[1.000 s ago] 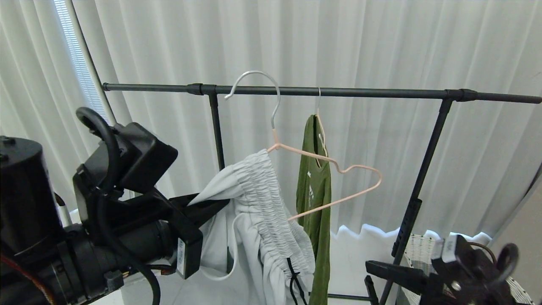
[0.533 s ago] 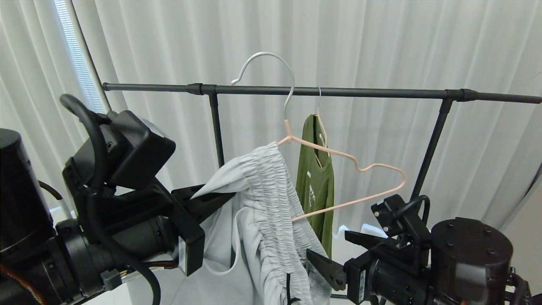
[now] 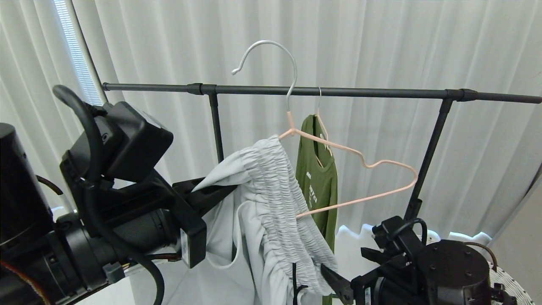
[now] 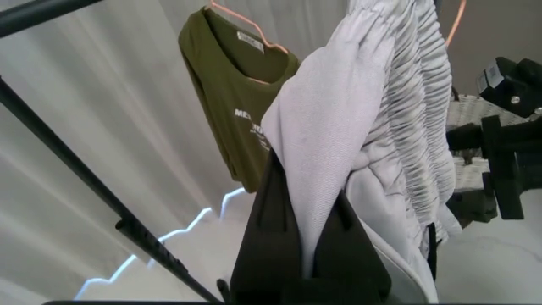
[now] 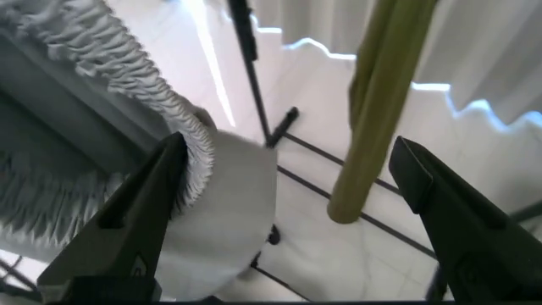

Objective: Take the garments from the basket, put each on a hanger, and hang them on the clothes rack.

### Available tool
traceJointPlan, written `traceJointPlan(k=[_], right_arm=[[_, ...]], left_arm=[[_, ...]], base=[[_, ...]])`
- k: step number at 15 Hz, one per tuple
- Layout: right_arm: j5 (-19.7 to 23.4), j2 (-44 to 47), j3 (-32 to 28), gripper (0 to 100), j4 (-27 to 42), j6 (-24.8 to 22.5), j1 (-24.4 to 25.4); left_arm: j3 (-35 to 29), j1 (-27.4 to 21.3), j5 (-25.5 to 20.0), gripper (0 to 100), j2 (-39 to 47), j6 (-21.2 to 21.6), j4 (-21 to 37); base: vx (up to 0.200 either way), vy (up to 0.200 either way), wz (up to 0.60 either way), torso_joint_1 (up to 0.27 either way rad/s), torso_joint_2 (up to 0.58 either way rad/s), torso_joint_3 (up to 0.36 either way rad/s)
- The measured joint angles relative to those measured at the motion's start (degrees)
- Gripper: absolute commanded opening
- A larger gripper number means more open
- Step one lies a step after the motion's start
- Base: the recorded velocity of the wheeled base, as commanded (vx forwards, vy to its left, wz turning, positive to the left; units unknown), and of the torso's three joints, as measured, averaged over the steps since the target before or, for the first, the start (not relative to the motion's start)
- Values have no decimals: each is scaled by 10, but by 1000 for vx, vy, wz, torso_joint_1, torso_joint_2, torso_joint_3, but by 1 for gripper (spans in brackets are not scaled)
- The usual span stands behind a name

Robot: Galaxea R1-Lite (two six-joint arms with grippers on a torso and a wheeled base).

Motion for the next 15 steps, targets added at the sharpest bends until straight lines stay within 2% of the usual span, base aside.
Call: traceJointPlan(k=[1,2,4,7,11,14,15], right_arm=[[-4,0,2,100,0,0,-1],[-9,1,3,0,0,0,-4],[-15,1,5,0,0,-7,-15],[-19,-1,6,0,0,-33,-64],[-10,-10,6,0,0,-66,-135],[-5,-14,6,0,0,-77,-144],[-3,-16,5,0,0,-84,-146]], left_arm=[[2,0,1,0,0,1,0],[5,0,2,0,0,1,-1],[16,1,10,0,0,9,-2],[49,13,21,0,-5,48,0],[97,19,20,0,-31,57,0],[150,25,21,0,-64,76,-2],[171,31,21,0,-74,98,0]], base=[[0,0,0,0,0,0],[0,0,0,0,0,0],[0,0,0,0,0,0],[0,0,0,0,0,0],[0,0,0,0,0,0],[0,0,0,0,0,0],[0,0,0,0,0,0]])
